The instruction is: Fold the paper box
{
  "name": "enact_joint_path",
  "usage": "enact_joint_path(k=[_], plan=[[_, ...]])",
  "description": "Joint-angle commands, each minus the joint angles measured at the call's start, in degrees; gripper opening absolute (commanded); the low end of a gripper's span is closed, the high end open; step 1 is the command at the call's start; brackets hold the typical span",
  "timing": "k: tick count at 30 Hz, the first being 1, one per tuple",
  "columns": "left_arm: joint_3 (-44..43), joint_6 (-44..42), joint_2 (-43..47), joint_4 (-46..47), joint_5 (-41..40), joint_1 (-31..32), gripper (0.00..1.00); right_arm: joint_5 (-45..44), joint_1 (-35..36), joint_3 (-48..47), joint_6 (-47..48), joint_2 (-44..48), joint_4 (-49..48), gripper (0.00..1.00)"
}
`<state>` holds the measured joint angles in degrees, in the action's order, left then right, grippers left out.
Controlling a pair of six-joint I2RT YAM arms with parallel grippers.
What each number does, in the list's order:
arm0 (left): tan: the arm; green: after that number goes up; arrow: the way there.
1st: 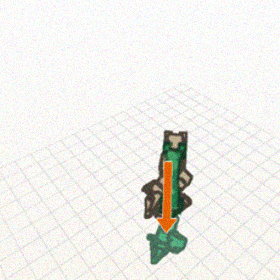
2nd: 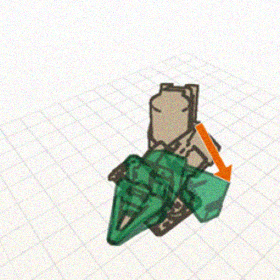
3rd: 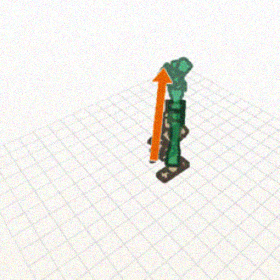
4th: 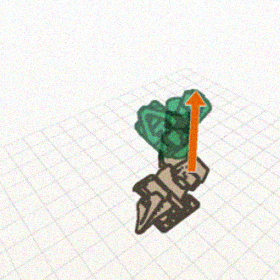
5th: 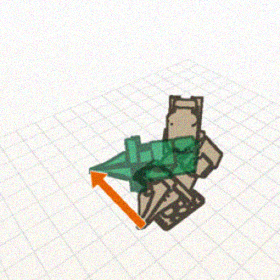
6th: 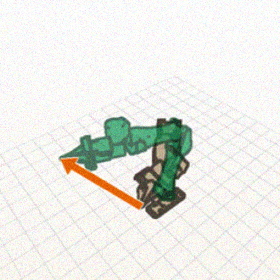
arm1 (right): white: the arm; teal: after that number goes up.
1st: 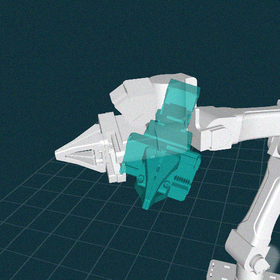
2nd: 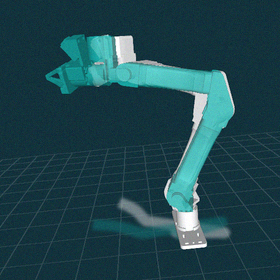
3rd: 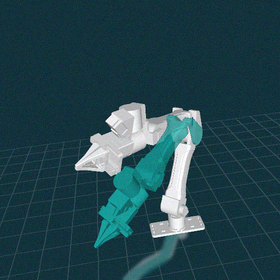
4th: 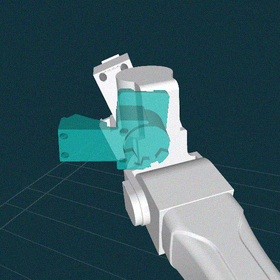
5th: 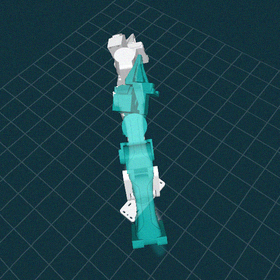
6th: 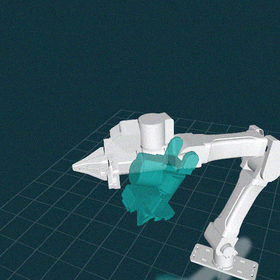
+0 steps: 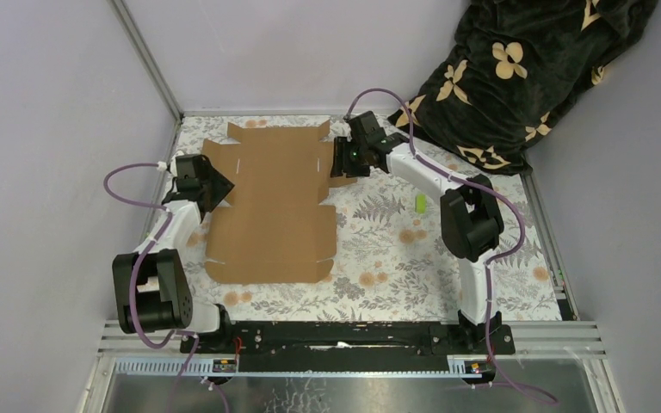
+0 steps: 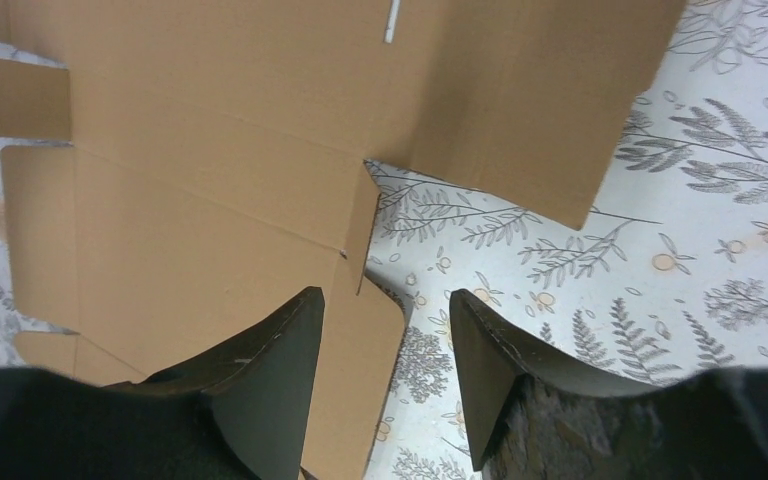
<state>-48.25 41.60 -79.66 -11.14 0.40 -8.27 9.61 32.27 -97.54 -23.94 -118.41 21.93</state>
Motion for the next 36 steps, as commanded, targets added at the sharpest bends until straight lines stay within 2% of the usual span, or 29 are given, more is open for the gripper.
enact_joint_path(k=[1,2,10,16,23,36], plan=[[-3.8,-1.1,-0.5,-2.1,-2.7,-0.8,0.68,-5.2,0.4,-5.2,3.0,0.0,4.2,0.59],[-4.8,-1.5,-1.0,-2.7,-2.6,-0.7,0.72,-6.1,0.4,-5.5,3.7,0.0,4.9,0.6],[-10.4,-3.5,-4.4,-5.7,-3.3,-3.2,0.81,-7.9,-3.0,-7.7,5.8,-2.1,6.6,0.68],[-18.1,-5.5,-9.9,-7.4,-3.3,-6.9,0.82,-1.6,-6.5,-9.1,5.3,-4.8,2.0,0.72],[-25.2,-8.1,-19.2,-8.0,3.3,-9.2,0.87,2.6,-8.7,-12.4,4.4,-9.8,-1.7,0.74],[-27.4,-9.1,-26.2,-7.0,4.2,-11.4,0.86,7.2,-10.6,-14.2,2.0,-14.7,-6.3,0.76]])
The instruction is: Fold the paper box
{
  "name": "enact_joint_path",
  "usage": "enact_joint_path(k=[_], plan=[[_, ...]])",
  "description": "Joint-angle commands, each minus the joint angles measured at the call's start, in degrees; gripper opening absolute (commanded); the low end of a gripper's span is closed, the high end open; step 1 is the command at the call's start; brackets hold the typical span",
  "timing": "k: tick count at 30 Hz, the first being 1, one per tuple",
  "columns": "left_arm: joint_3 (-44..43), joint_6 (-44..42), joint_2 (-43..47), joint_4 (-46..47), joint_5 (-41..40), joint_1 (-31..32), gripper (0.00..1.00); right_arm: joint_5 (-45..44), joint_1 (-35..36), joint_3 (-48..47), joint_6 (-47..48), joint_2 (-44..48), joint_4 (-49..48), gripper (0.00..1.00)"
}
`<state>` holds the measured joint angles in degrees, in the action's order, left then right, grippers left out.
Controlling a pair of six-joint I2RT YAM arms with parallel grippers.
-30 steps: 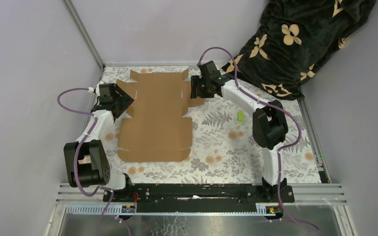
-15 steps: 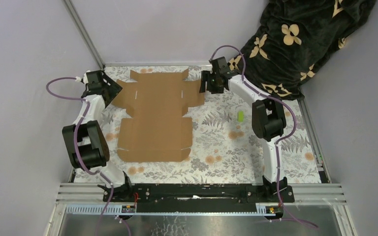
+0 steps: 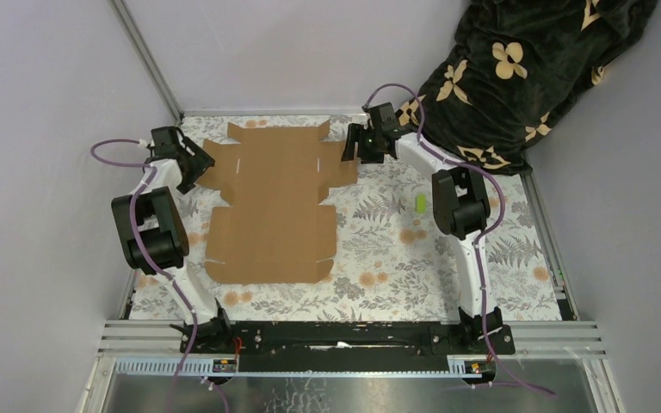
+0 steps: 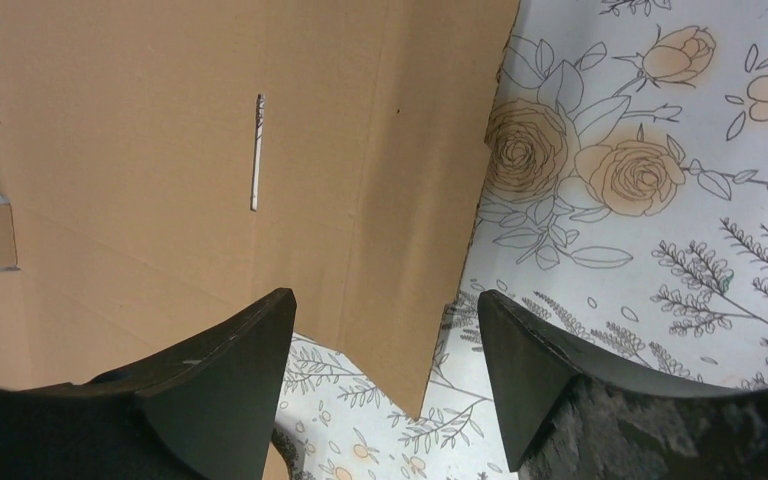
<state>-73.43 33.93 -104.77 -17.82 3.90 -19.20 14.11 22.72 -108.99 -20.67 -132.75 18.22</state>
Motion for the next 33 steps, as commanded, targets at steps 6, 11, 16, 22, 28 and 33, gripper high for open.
enact_joint_path(k=[6,11,16,22,28,33], plan=[[-2.5,-1.8,-2.8,-0.1,0.2,-0.6,0.86,2.5,-1.9,0.3,-1.5,0.6,-4.5,0.76],[-2.8,-1.7,-3.6,0.1,-0.3,-0.5,0.86,3.6,-2.6,0.4,-2.1,-0.4,-5.4,0.76],[-3.4,-1.3,-4.2,0.9,-1.0,-0.5,0.85,4.4,-2.7,-1.5,-3.0,-2.3,-5.1,0.77],[-5.1,-1.7,-6.6,0.9,-1.1,-0.6,0.85,4.6,-2.9,-4.0,-3.1,-4.5,-4.1,0.77],[-5.7,-1.4,-9.1,1.4,-0.2,-0.5,0.85,5.8,-2.9,-6.2,-3.8,-6.5,-3.6,0.77],[-5.6,-1.0,-10.0,2.4,1.3,-0.6,0.85,7.7,-2.9,-5.3,-5.0,-6.9,-5.3,0.77]])
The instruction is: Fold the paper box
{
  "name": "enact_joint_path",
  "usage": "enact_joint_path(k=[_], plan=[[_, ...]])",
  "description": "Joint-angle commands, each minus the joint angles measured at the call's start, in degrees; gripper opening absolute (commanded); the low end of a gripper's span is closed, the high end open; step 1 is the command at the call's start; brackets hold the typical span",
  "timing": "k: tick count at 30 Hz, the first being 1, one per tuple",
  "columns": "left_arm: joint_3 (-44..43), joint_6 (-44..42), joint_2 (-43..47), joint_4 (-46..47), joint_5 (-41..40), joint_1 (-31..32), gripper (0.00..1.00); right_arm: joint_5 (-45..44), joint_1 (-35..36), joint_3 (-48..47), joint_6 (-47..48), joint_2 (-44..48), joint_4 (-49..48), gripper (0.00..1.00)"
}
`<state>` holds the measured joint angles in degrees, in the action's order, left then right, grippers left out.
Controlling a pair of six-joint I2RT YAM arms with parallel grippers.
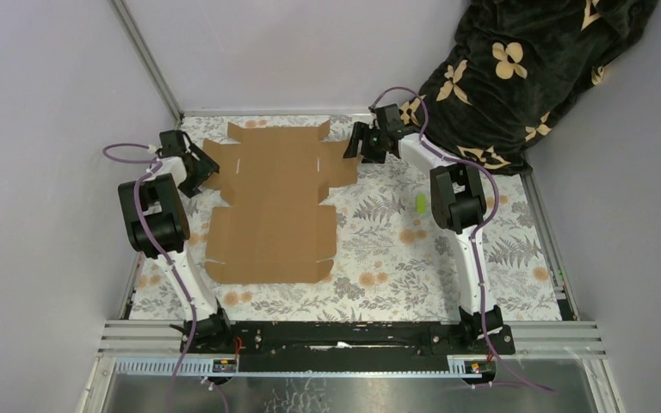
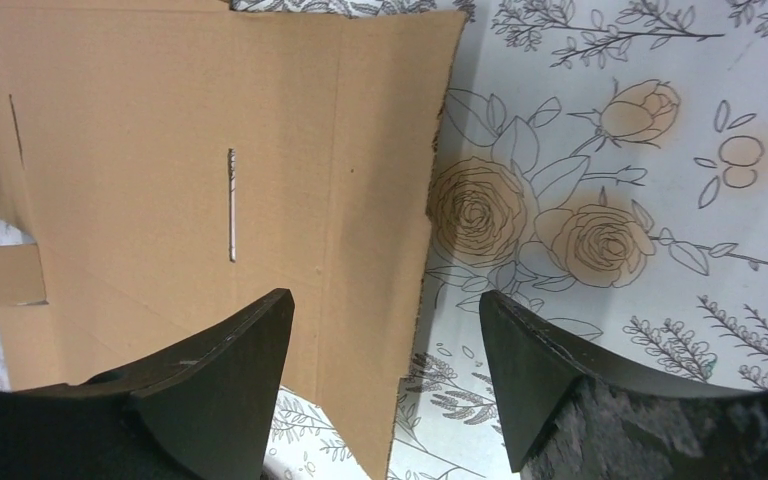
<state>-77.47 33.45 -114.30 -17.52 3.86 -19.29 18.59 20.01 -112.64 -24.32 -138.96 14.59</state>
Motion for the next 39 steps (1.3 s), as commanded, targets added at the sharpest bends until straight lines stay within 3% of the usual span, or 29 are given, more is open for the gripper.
enact_joint_path(k=[1,15,20,24,28,39], plan=[[-1.5,-0.5,-0.5,2.3,1.6,-0.4,0.85,3.5,-0.2,-1.4,-1.5,-0.7,-1.9,0.76],[-0.2,-1.0,0.1,3.9,2.7,2.4,0.83,6.3,0.1,1.5,-2.5,-0.3,-3.9,0.7],[0.5,-1.3,0.9,5.2,4.7,3.5,0.73,6.8,0.3,2.2,-2.3,0.1,-4.2,0.53],[1.2,-1.8,1.7,6.9,6.3,4.6,0.7,6.3,0.3,4.0,-1.7,1.4,-4.0,0.31],[1.1,-2.3,1.7,7.9,8.1,5.8,0.7,3.9,0.3,10.0,0.2,5.6,-4.8,0.21],[-1.2,-3.0,1.1,9.6,10.6,13.0,0.73,-11.1,0.2,38.0,2.3,26.9,-6.7,0.1]])
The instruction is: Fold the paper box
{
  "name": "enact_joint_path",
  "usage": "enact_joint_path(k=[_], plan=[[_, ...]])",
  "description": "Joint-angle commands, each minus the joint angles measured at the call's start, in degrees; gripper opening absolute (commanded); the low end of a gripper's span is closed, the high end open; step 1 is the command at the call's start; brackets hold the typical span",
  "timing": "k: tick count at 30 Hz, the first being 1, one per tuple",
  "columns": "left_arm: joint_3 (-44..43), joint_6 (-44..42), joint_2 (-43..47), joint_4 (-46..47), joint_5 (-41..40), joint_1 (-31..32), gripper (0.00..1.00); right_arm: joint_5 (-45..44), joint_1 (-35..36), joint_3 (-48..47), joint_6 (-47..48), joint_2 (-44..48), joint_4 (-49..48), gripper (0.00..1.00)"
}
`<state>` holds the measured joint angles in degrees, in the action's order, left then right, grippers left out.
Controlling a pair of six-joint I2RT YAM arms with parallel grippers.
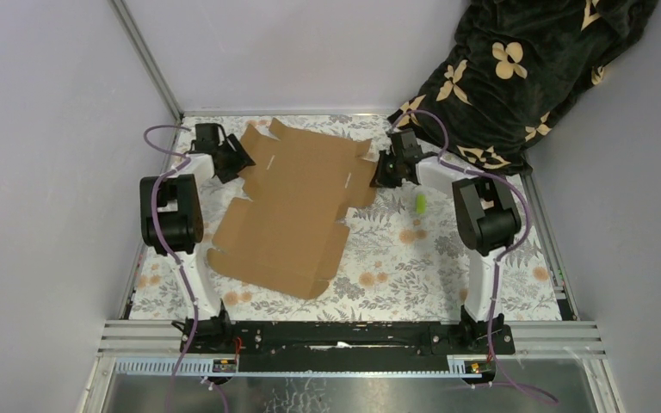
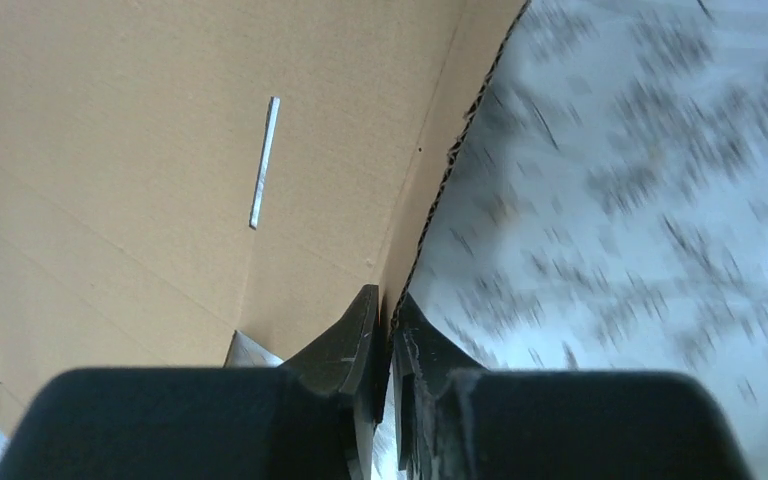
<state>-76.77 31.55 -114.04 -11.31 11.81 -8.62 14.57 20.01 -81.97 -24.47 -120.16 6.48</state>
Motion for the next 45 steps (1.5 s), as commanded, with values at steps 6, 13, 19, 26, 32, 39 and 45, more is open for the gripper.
enact_joint_path(k=[6,13,19,26,32,39,45], plan=[[-4.6,-0.4,0.7,3.5,2.9,5.5,0.74,-15.8,0.2,21.9,-2.5,19.2,0.3,0.06],[-9.0,0.5,1.8,1.9,3.2,7.0,0.75,-22.2,0.2,33.5,-9.2,30.0,0.8,0.02],[-9.5,1.4,6.5,0.2,2.9,8.1,0.75,-31.2,-0.1,37.4,-13.4,33.7,1.0,0.0],[-7.1,1.5,12.6,-1.2,2.8,10.0,0.75,-35.7,-4.0,38.0,-20.8,31.3,1.9,0.0],[-6.0,1.5,14.3,-2.7,3.4,11.2,0.75,-35.6,-5.5,42.1,-24.2,36.4,1.4,0.0],[-3.1,0.4,18.5,-6.5,0.8,15.4,0.75,-25.1,-5.4,44.3,-21.7,41.7,-1.5,0.22],[1.4,0.3,23.4,-7.6,-1.0,18.9,0.76,-17.5,-4.9,44.1,-18.6,45.3,-3.1,0.54]])
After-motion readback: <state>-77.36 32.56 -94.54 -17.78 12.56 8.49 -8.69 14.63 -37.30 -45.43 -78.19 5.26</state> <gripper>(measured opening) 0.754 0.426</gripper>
